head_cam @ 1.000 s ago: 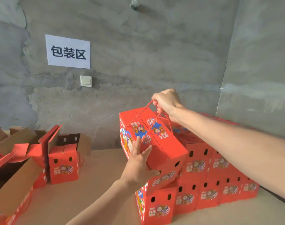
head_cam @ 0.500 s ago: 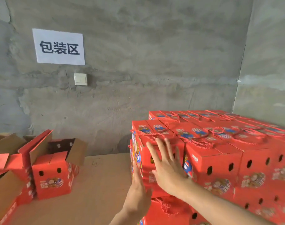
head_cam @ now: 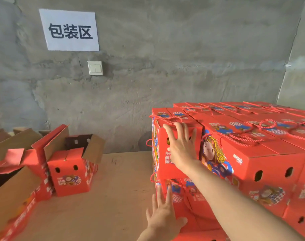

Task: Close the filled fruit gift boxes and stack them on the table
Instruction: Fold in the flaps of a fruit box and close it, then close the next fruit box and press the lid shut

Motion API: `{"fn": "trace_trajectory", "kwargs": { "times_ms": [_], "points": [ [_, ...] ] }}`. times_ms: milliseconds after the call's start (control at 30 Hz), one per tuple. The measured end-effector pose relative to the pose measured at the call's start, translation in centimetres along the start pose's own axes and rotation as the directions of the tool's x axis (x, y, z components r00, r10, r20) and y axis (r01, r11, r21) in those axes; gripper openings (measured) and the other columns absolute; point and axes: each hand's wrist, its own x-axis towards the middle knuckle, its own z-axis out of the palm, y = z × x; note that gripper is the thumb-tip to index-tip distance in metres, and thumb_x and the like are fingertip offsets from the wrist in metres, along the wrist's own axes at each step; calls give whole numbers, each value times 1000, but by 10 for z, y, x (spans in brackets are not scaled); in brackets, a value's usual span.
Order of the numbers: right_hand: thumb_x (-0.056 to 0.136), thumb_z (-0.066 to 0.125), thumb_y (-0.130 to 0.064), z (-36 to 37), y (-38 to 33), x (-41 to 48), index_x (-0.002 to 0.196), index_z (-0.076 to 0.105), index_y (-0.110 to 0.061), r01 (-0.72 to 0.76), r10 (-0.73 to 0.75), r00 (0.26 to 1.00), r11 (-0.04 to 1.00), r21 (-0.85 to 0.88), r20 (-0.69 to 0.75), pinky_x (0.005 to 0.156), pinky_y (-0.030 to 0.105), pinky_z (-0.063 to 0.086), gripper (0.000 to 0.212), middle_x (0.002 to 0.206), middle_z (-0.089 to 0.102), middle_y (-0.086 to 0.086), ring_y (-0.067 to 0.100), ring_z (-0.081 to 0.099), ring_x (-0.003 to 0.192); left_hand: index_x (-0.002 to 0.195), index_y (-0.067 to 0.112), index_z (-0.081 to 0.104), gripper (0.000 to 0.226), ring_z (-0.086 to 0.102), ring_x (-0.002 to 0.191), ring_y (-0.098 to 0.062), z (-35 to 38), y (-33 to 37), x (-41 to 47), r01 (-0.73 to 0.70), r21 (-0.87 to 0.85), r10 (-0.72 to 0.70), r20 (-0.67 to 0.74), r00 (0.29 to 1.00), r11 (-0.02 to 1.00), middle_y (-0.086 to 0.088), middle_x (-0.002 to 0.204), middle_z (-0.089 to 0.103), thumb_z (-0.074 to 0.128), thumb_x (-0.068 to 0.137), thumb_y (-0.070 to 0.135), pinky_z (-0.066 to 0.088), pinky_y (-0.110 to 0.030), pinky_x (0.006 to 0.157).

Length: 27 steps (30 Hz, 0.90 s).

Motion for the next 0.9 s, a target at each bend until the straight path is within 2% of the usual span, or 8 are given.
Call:
{"fn": "trace_trajectory", "kwargs": {
  "times_ms": [133,233,367,467,567,700,800,900],
  "points": [
    [82,64,-7,13,16,35,148,-4,-37,-22,17,997,998,62,74,111,59,18,100,156,-5,6,31,-11,145,151,28,3,80,-19,143,-11,2,-5,2,-27,75,24,42,999,997,16,154,-22,49,89,50,-4,-54,114],
    [78,52,5,26,1,31,148,-12,-37,-14,8,998,994,106,54,114,56,5,104,153,-28,12,39,-22,141,151,28,4,79,-15,144,-9,0,-8,4,-39,123,31,69,997,992,17,156,-14,46,89,53,-9,-55,112],
    [73,51,10,78,-16,-31,148,26,-16,164,-165,986,979,121,-3,113,52,25,84,157,-5,16,45,9,142,150,35,11,78,-12,144,-8,-6,-10,10,-97,157,89,58,994,983,20,156,-7,51,85,55,-10,-57,110],
    [84,39,5,97,-7,-47,151,5,-27,-67,5,952,978,196,306,99,39,43,82,150,-37,2,37,6,144,148,38,14,76,-9,145,-8,-7,-12,10,-121,176,115,44,992,977,21,156,-4,53,84,54,-9,-58,110],
    [86,41,1,90,-5,-36,150,9,-28,-122,31,919,970,208,393,83,36,46,78,147,-42,0,33,40,129,149,27,16,77,-9,145,-10,-7,-9,9,-104,238,95,51,994,966,15,158,-3,51,86,55,-11,-58,110],
    [95,38,-14,76,-25,-48,147,27,-23,-265,123,874,932,248,471,110,40,30,54,159,-1,7,27,28,140,149,36,12,70,-14,145,-15,-9,-3,7,-42,304,27,51,998,952,18,157,-4,45,89,53,-15,-62,106],
    [96,42,-17,67,-29,-84,127,56,-15,-231,113,943,898,374,312,104,29,33,34,147,40,6,20,42,132,149,38,6,61,-12,145,-13,0,0,-5,-41,298,62,-63,996,954,15,158,-6,32,96,50,-26,-61,100],
    [99,41,-27,50,-21,-115,130,57,-19,-174,-5,895,917,359,447,108,25,27,36,146,43,2,13,38,136,120,46,59,40,49,115,14,-13,-16,-48,-121,413,198,-149,969,903,27,123,58,26,96,52,-19,-52,110]
  ]
}}
